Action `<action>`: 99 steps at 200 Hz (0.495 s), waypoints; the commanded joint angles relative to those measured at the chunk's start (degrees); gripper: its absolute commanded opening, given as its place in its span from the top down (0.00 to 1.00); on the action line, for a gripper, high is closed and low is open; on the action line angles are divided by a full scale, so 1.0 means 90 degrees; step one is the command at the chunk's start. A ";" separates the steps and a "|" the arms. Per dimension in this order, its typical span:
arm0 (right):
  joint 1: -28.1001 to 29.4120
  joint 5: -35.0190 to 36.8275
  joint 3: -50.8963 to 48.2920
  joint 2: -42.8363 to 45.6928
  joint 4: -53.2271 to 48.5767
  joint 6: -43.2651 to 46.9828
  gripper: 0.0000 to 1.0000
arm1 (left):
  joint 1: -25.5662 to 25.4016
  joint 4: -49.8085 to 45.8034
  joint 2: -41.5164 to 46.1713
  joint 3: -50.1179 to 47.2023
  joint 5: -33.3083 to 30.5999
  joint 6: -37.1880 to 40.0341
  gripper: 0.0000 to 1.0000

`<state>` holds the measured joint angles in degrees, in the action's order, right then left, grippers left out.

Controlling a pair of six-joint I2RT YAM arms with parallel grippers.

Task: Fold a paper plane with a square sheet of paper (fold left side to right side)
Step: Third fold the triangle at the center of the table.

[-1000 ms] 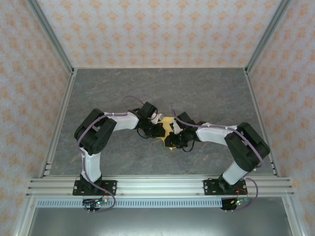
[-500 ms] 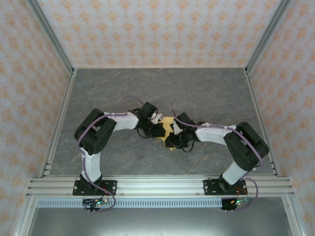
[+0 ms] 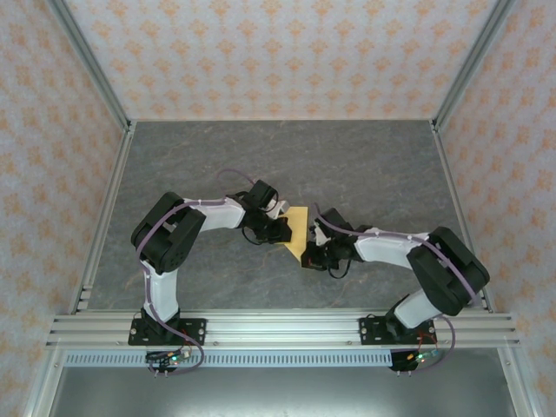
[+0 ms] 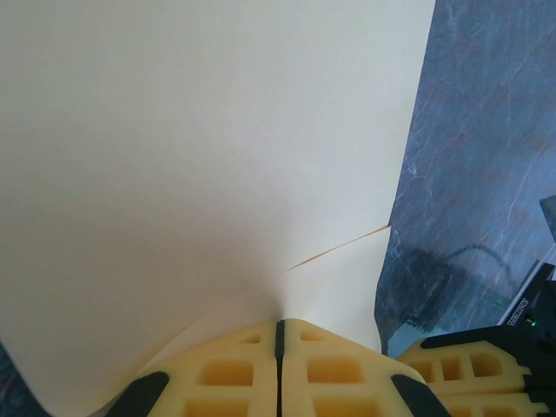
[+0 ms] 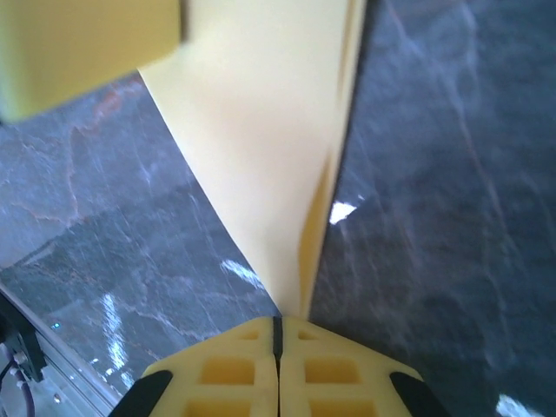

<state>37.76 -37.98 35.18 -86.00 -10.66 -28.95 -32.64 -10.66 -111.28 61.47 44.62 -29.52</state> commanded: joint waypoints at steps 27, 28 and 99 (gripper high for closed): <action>0.0005 0.0353 0.0289 0.0737 -0.0939 -0.0185 0.95 | -0.0006 -0.0379 -0.0205 -0.0082 -0.0691 0.0114 0.94; 0.0004 0.0353 0.0304 0.0747 -0.0927 -0.0198 0.95 | -0.0006 -0.0379 -0.0209 -0.0082 -0.0686 0.0110 0.94; 0.0013 0.0529 0.0974 -0.0389 -0.0423 -0.0521 1.00 | -0.0018 -0.0371 -0.0146 -0.0063 -0.0651 0.0105 0.94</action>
<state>37.74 -35.48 42.83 -85.86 -14.57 -32.18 -32.64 -10.70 -111.26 61.52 44.62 -29.52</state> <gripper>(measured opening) 0.062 0.060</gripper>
